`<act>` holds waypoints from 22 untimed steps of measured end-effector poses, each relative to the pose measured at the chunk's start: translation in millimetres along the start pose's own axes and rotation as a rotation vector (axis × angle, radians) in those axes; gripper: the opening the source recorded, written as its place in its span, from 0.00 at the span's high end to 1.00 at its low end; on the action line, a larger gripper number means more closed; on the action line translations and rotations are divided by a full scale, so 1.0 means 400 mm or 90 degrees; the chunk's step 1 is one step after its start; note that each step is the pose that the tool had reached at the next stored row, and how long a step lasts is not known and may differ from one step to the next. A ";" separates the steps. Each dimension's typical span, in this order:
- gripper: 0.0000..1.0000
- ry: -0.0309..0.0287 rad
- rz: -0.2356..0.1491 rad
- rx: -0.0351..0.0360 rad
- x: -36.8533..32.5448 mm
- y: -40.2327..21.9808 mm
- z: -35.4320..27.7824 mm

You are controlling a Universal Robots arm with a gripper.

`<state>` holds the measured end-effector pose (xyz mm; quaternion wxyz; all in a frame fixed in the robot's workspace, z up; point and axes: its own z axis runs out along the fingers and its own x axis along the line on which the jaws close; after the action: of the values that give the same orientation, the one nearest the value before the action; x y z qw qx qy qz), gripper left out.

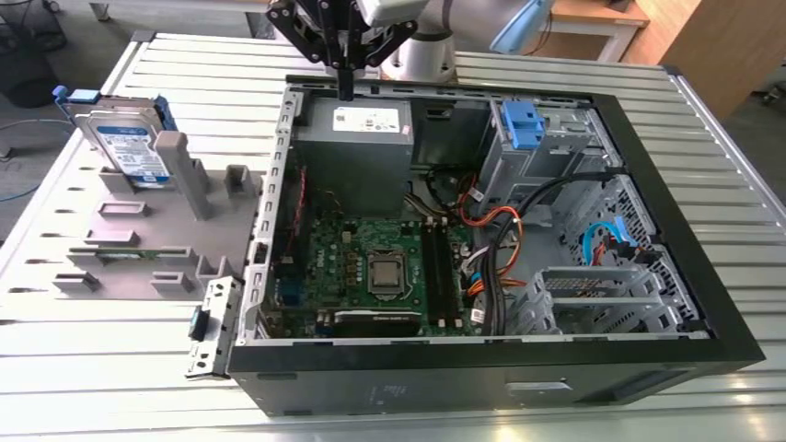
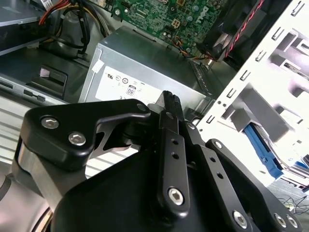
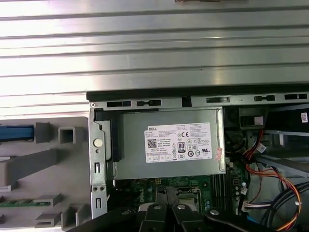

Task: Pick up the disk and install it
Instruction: 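Reach for the disk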

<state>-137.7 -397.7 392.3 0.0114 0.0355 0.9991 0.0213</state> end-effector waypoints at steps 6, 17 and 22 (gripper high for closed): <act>0.89 0.0000 0.000 0.0000 0.012 0.000 0.001; 0.89 0.0000 0.000 0.0000 0.017 -0.001 0.002; 0.89 0.0000 0.000 0.0000 0.017 -0.001 0.003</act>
<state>-144.5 -397.5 391.1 0.0115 0.0356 0.9991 0.0213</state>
